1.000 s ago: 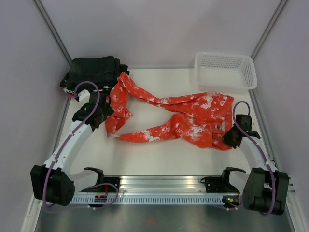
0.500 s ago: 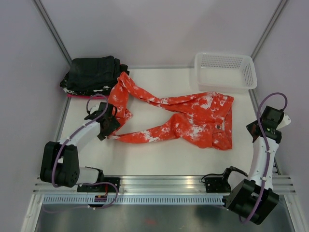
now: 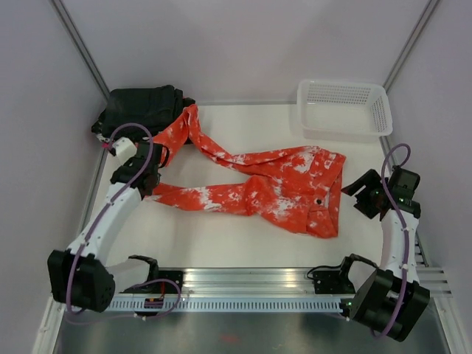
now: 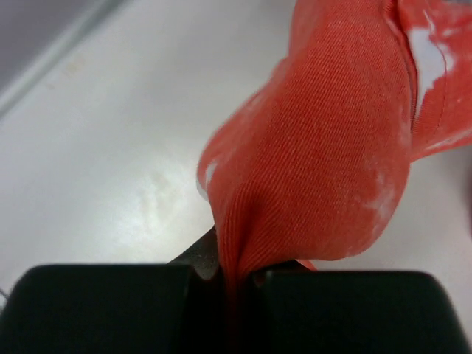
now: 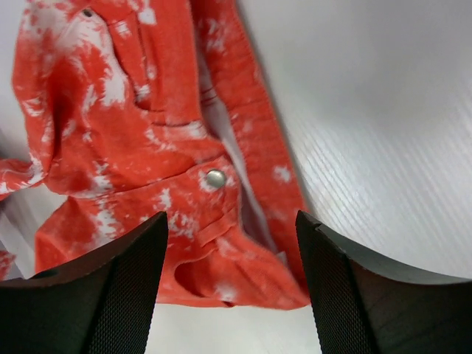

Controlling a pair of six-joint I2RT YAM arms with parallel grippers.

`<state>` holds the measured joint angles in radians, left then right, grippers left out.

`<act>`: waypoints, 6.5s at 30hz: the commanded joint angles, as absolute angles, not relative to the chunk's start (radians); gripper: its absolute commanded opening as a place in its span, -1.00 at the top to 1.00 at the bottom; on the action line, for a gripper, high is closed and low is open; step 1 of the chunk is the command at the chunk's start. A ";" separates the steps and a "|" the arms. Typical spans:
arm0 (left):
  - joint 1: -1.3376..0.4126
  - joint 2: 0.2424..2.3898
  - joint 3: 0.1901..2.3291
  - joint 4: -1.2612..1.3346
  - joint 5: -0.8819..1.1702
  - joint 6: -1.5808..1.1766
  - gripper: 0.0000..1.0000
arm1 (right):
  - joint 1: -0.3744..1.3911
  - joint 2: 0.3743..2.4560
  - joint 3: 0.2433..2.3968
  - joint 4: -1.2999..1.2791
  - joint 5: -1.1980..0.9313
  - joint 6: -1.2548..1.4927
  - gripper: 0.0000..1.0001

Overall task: Fold and stack the trousers
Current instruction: Flatten the trousers out

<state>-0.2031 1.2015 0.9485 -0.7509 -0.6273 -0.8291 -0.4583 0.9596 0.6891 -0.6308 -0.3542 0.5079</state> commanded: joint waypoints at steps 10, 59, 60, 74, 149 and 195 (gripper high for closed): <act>-0.198 1.098 0.979 -0.904 -0.774 -0.626 -0.99 | -0.306 1.037 0.627 -0.571 -0.426 0.485 -0.49; -0.198 1.063 0.805 -0.515 -0.371 -0.566 -0.99 | -0.589 1.226 0.851 -0.775 0.183 0.524 1.00; -0.198 1.078 0.814 -0.515 -0.382 -0.572 -0.99 | -0.603 1.245 0.860 -0.756 0.140 0.535 1.00; -0.002 1.379 0.923 -0.257 -0.051 -0.911 -0.99 | -0.338 1.206 1.202 -0.736 -0.110 0.489 -0.84; -0.141 1.520 0.574 0.841 -0.066 -1.135 -0.82 | -0.321 0.982 0.815 -0.638 -0.259 0.518 -0.80; -0.327 1.606 0.834 0.230 -0.570 -1.164 0.95 | -0.322 1.183 0.696 -0.414 -0.080 0.535 -0.72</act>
